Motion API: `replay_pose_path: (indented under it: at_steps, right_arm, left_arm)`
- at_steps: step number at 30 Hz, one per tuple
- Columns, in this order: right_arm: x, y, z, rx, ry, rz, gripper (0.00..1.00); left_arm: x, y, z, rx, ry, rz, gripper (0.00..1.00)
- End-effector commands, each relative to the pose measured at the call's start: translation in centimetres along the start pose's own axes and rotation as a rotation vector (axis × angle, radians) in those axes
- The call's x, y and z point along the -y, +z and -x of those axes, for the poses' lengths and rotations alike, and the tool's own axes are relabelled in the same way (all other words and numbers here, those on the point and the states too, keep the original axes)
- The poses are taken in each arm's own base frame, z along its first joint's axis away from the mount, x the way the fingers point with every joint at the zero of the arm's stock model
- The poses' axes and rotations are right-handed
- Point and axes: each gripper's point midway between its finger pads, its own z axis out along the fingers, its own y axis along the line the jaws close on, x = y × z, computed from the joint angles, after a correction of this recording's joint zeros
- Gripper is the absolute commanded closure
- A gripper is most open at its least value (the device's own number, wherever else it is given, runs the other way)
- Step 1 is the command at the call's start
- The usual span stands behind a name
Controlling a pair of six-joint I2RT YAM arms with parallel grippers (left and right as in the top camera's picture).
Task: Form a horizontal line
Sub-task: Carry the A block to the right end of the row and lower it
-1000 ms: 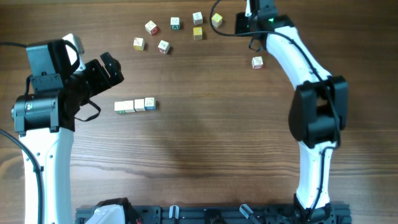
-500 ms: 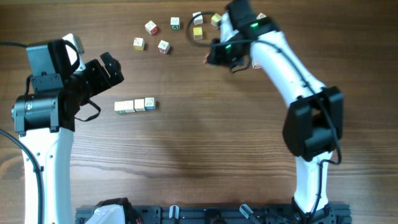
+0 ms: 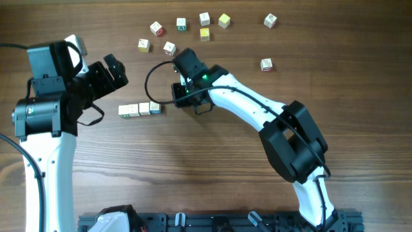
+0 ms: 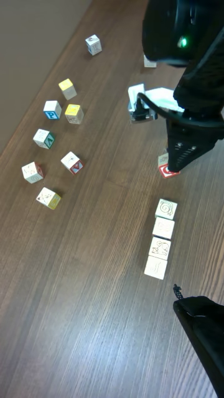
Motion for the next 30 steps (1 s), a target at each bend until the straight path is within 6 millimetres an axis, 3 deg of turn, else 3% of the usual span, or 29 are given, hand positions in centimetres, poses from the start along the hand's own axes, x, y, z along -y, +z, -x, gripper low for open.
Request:
replay_pose_path:
  at_steps: [1,6,18,30]
  right_arm:
    - [2.3,0.7,-0.2,0.034,0.064,-0.074,0.87]
    - [3.6,1.5,-0.7,0.051,0.064,-0.111,0.87]
    - [3.7,1.5,-0.8,0.049,0.064,-0.113,0.87]
    - [0.7,2.2,-1.7,0.000,0.032,0.022,0.84]
  left_arm:
    - [-0.3,0.0,0.0,0.003,-0.011,0.011,0.00]
    - [-0.3,0.0,0.0,0.003,-0.011,0.011,0.00]
    - [-0.3,0.0,0.0,0.003,-0.011,0.011,0.00]
    - [-0.3,0.0,0.0,0.003,-0.011,0.011,0.00]
